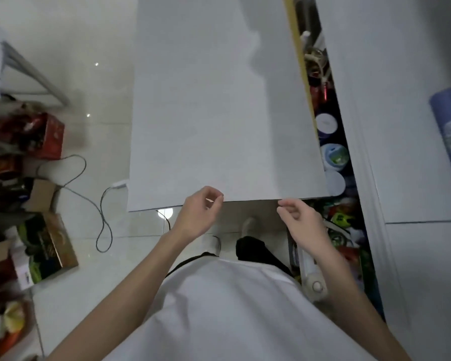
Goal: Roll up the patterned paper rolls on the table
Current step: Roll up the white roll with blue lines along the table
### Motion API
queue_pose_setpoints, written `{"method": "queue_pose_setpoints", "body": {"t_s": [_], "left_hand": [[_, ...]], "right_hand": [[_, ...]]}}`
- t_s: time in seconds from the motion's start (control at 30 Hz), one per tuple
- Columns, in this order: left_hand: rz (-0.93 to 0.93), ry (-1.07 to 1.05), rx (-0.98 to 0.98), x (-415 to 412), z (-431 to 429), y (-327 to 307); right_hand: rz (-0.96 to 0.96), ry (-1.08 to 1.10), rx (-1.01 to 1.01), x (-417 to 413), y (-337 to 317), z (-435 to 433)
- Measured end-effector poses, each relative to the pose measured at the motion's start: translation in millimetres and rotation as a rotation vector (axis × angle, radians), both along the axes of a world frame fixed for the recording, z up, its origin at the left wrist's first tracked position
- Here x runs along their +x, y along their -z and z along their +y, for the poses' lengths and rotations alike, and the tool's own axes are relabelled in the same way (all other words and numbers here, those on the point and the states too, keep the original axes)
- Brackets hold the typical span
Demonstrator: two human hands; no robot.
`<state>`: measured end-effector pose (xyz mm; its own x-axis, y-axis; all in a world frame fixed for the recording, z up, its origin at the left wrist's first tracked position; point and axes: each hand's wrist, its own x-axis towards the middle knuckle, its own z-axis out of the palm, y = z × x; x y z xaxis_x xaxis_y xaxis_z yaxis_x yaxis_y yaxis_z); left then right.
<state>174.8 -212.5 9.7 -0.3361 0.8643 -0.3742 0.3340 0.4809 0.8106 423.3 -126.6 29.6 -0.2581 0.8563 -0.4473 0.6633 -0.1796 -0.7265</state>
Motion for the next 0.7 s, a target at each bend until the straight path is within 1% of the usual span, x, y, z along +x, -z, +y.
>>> {"method": "queue_pose_setpoints", "body": {"t_s": [0.07, 0.2, 0.3, 0.37, 0.47, 0.53, 0.63, 0.7], "left_hand": [[0.061, 0.008, -0.039, 5, 9, 8], [0.323, 0.095, -0.125, 8, 24, 25], [0.534, 0.136, -0.158, 2, 33, 37], [0.630, 0.197, -0.213, -2, 36, 45], [0.707, 0.349, -0.300, -13, 37, 57], [0.749, 0.428, -0.310, -23, 41, 63], [0.761, 0.448, -0.297, -42, 49, 63], [0.732, 0.465, -0.290, -55, 55, 60]], "right_hand": [[-0.039, -0.070, -0.026, 3, 13, 19], [-0.184, -0.240, -0.022, 5, 41, 57], [-0.343, -0.438, 0.089, -7, 56, 78], [-0.404, -0.553, 0.155, -16, 64, 84], [-0.461, -0.684, 0.224, -27, 75, 90], [-0.457, -0.710, 0.252, -31, 82, 96], [-0.405, -0.684, 0.284, -33, 83, 103], [-0.413, -0.686, 0.313, -36, 81, 107]]}}
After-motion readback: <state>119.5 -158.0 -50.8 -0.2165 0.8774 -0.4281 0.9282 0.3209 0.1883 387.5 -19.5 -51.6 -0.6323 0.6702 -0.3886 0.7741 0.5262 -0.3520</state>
